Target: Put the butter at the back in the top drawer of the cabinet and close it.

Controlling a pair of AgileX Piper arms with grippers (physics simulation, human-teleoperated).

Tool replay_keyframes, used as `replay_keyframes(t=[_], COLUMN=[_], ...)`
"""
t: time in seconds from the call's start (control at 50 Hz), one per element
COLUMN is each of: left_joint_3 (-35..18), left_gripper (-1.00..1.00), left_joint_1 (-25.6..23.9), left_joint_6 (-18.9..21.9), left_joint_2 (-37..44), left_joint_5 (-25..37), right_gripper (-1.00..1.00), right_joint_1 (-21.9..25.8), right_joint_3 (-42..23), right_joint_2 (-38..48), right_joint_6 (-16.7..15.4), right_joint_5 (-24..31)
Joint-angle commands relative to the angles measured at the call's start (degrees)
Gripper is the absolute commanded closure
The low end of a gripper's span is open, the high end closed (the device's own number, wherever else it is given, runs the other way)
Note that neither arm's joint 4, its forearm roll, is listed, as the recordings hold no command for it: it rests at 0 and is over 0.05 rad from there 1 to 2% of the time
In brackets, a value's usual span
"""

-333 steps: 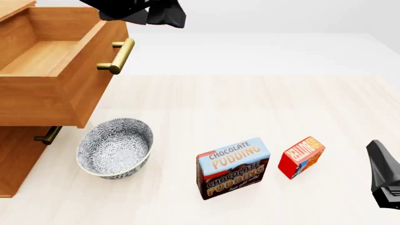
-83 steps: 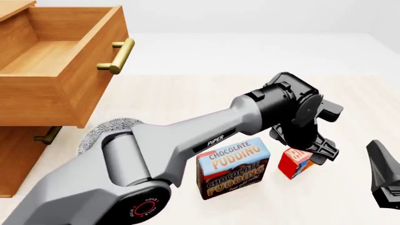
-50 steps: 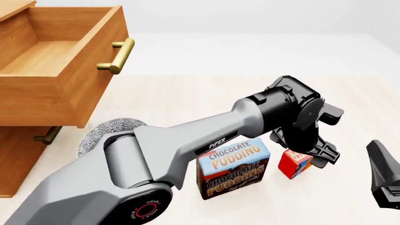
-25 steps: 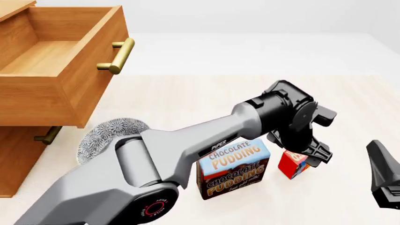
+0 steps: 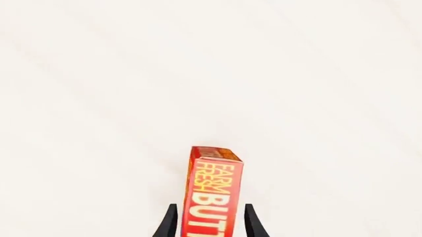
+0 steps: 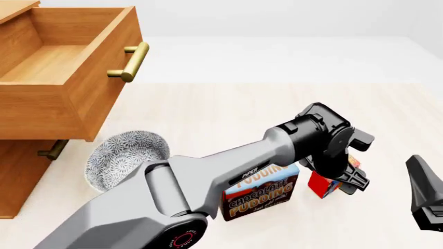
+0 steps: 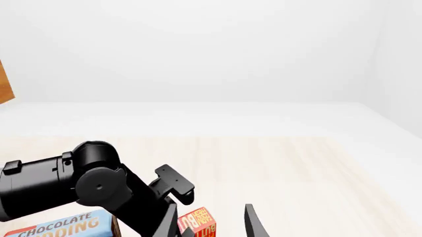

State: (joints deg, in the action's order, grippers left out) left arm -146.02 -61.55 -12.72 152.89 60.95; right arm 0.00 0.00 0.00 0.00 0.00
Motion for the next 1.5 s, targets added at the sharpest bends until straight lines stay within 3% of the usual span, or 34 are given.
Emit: replay_keyframes(t=[0.02,0.04,0.08,0.46,0.64,0.78,0.94,1.04,1.5], left_joint_3=[0.8,2.2,1.3,6.0,7.8,12.2,12.3,15.4,22.4], left_gripper=[-1.00,1.00,1.00,1.00,1.00,1.00,1.00,1.00,1.00], left_joint_1=[-0.2,-0.7,0.0,-1.6,-2.0,-2.1,-2.1,-2.6,0.7], left_joint_6=[-1.2,-1.6,0.8,-1.9,-2.5,-3.0,-2.2,-3.9,-2.7], left_joint_2=[0.4,-0.5,0.3,-4.8,-10.4,-17.4,-20.1,-23.2,-35.9], left_joint_5=[-0.8,-1.8,-0.4,-5.0,-7.7,-10.7,-9.3,-9.9,-9.0], right_gripper=[-1.00,-1.00,-1.00,-1.00,-1.00,-1.00,-1.00,-1.00,-1.00], right_joint_1=[0.0,0.0,0.0,0.0,0.0,0.0,0.0,0.0,0.0], right_joint_3=[0.0,0.0,0.0,0.0,0.0,0.0,0.0,0.0,0.0], right_joint_2=[0.0,0.0,0.0,0.0,0.0,0.0,0.0,0.0,0.0], right_joint_6=[0.0,0.0,0.0,0.0,0.0,0.0,0.0,0.0,0.0], right_joint_5=[0.0,0.0,0.0,0.0,0.0,0.0,0.0,0.0,0.0])
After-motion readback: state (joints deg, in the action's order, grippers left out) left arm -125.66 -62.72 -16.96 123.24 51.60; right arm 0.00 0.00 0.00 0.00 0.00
